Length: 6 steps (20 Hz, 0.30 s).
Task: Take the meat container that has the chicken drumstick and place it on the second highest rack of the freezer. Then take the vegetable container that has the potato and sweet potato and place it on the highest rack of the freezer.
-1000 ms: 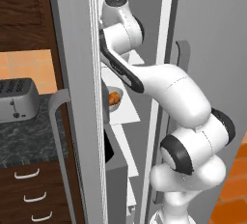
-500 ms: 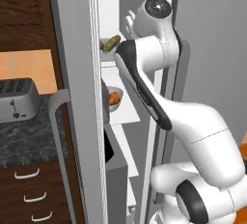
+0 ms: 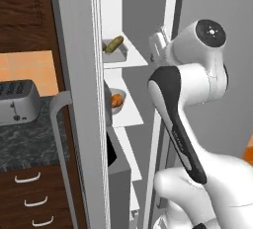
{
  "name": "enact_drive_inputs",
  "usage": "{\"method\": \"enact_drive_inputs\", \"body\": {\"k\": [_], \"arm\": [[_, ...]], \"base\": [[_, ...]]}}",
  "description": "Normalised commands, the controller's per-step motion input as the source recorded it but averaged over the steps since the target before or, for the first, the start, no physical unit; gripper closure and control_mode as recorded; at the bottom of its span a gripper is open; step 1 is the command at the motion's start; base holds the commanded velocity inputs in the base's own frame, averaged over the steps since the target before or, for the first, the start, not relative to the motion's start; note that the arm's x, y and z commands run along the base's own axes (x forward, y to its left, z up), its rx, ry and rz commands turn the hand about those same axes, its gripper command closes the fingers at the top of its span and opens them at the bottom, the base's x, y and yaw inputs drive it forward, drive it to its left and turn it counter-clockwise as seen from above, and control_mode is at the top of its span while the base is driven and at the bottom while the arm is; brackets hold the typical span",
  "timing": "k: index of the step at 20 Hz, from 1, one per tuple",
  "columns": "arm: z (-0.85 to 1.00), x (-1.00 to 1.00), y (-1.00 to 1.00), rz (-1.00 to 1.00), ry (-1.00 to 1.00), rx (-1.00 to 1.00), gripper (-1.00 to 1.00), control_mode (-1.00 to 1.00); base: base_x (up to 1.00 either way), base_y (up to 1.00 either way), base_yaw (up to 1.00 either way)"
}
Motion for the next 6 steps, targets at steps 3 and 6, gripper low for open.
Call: {"method": "enact_drive_inputs", "body": {"k": [3,6], "arm": [[-0.15,-1.00,-0.37,0.00,0.20,0.00,-1.00,-1.00],[-0.22,-0.93,-0.44,0.00,0.32,0.00,-1.00,-1.00]], "base": [[0.00,0.00,0.00],[0.00,0.00,0.00]]}}
